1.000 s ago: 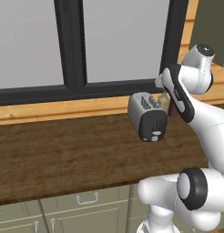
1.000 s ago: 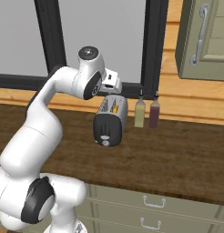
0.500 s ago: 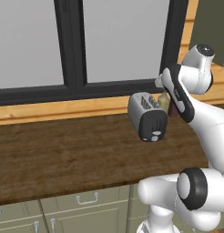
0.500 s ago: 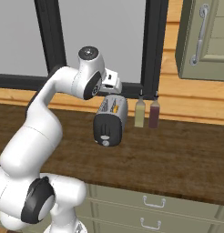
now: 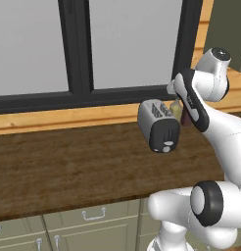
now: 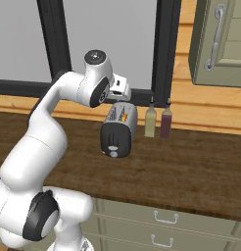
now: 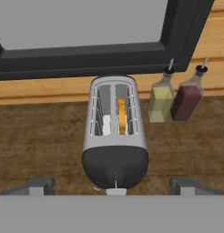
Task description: Start the toaster. Once the lever pops up, take the bread to the plate on the dining counter.
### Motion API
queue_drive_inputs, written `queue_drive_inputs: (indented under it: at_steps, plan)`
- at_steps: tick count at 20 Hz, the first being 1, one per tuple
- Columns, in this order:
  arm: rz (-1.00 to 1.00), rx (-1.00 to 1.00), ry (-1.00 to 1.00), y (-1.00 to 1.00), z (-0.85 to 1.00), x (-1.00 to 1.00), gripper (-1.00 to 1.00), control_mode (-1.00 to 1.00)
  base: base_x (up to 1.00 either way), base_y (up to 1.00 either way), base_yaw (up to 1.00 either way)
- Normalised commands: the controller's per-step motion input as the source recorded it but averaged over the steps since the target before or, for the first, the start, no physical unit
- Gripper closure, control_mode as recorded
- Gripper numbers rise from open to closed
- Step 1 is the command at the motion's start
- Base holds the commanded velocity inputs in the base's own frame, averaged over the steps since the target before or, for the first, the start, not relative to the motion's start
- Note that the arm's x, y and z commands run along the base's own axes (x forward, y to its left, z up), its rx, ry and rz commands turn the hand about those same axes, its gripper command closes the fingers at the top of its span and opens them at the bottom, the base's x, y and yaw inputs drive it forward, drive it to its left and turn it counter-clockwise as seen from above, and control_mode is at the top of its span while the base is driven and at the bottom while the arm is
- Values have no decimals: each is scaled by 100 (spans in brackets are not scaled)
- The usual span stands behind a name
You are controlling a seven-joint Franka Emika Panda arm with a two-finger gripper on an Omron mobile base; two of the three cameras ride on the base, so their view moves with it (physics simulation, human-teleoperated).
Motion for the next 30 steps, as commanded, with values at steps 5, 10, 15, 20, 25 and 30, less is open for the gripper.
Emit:
queue_drive_inputs:
  at_steps: [5,10,15,20,25,30]
  plan:
    - [0,0,0,0,0,0,-100,-100,0,0,0]
    - [0,0,0,0,0,0,-100,-100,0,0,0]
    - [0,0,0,0,0,0,-100,-100,0,0,0]
    - [0,0,0,0,0,0,-100,-100,0,0,0]
    - [0,0,0,0,0,0,-100,-100,0,0,0]
    - [0,0,0,0,0,0,-100,-100,0,0,0]
